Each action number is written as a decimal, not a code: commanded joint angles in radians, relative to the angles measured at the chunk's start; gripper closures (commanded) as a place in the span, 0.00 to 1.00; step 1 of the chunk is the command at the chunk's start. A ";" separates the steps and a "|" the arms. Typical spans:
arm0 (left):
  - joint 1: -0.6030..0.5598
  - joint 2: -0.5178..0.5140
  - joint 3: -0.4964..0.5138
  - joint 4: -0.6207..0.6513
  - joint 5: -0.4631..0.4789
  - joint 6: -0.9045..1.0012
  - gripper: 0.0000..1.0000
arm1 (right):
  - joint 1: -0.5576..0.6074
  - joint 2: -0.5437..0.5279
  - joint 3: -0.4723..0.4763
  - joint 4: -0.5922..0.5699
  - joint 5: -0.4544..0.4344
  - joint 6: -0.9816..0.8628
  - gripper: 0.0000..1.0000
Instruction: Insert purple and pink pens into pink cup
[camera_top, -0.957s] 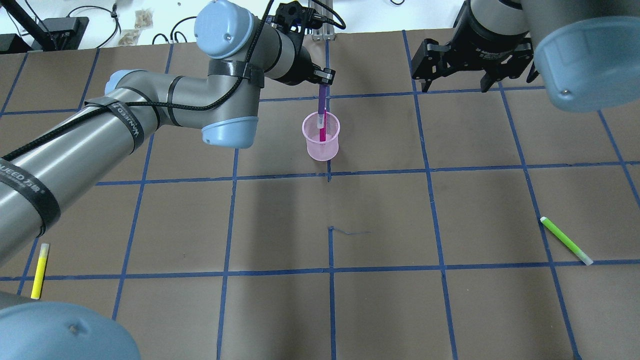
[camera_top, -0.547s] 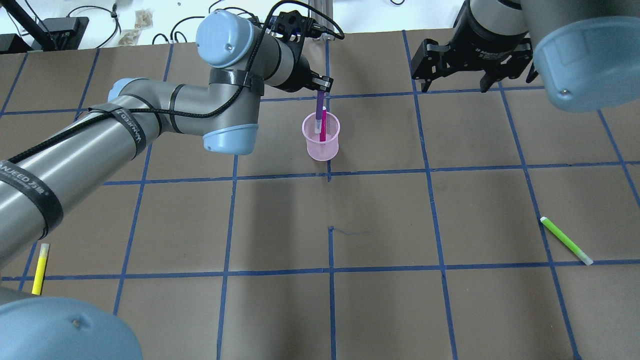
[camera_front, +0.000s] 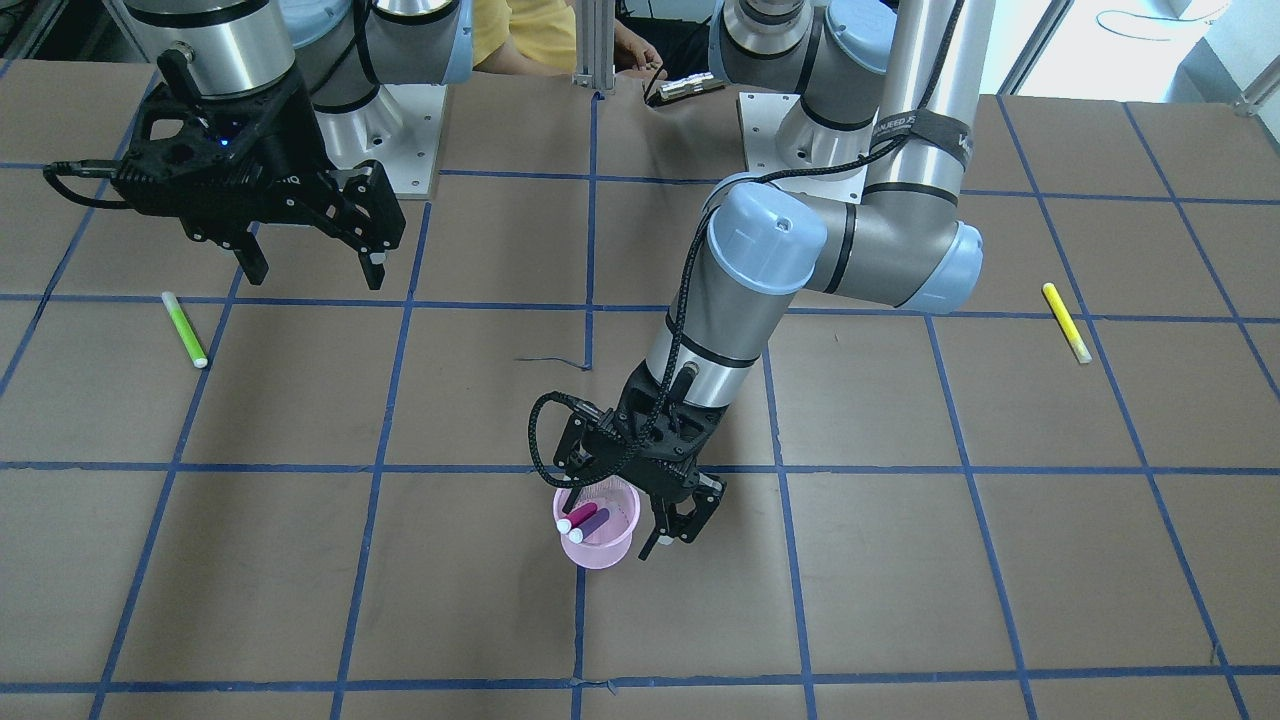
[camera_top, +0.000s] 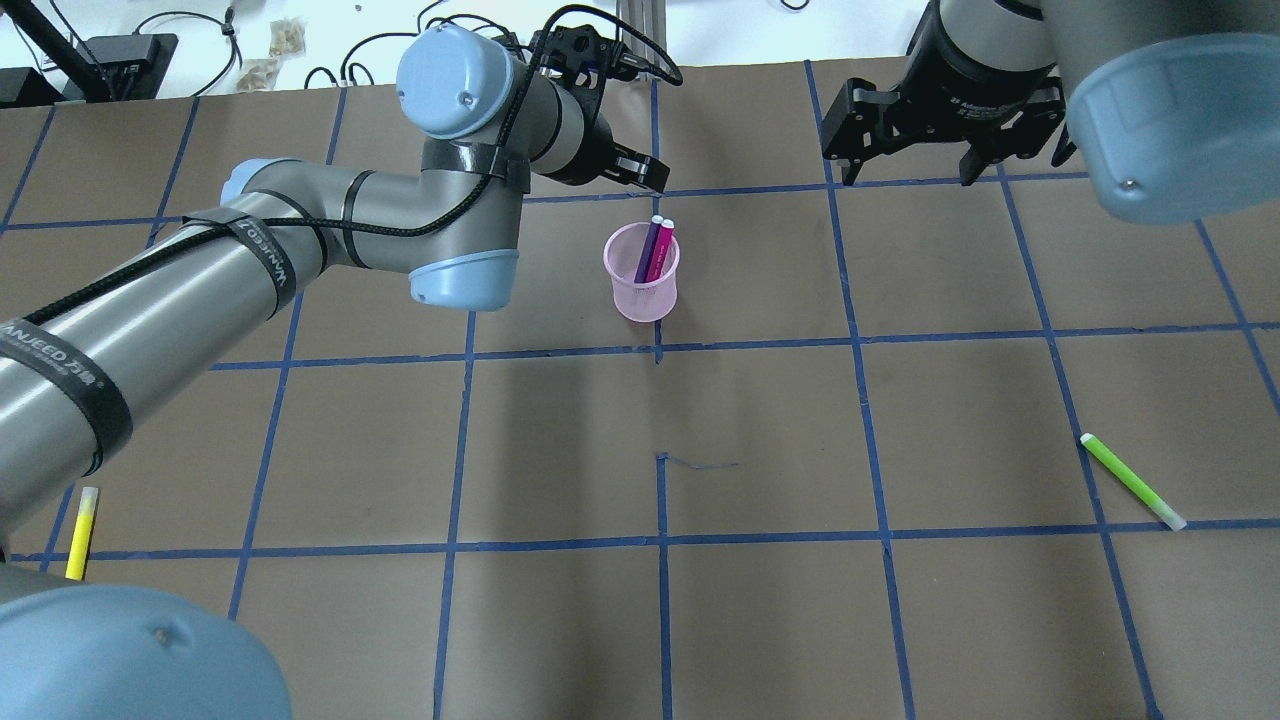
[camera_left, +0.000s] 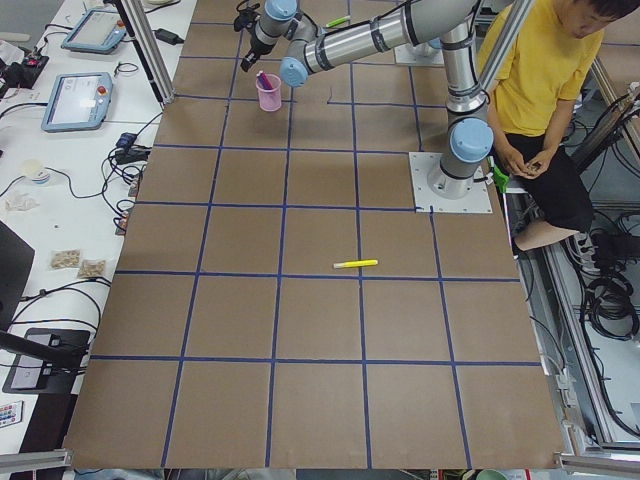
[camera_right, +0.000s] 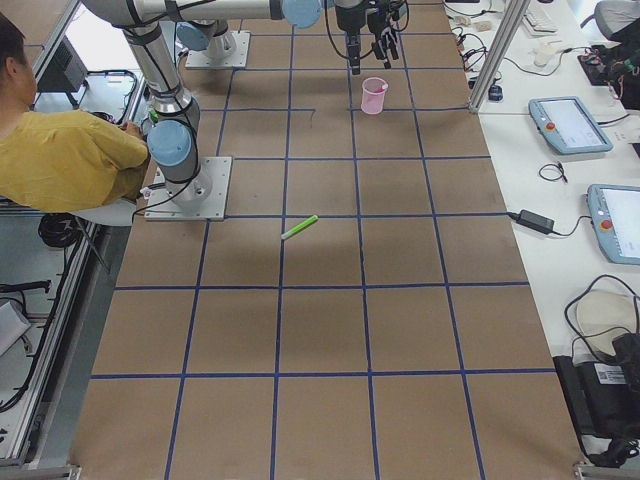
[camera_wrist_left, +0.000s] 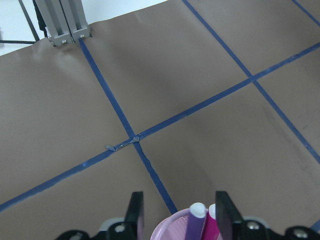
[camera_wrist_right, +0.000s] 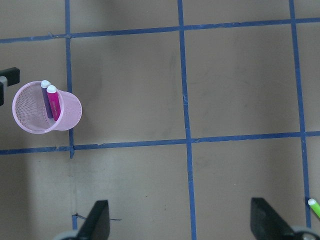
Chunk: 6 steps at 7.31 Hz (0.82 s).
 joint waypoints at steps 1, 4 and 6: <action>0.010 0.048 0.017 -0.111 0.012 -0.002 0.00 | 0.000 0.001 0.001 0.000 0.004 0.000 0.00; 0.110 0.198 0.052 -0.597 0.237 0.000 0.00 | 0.000 0.001 0.001 0.000 0.007 0.002 0.00; 0.223 0.289 0.055 -0.870 0.308 -0.015 0.00 | 0.003 0.001 0.001 0.000 0.008 0.003 0.00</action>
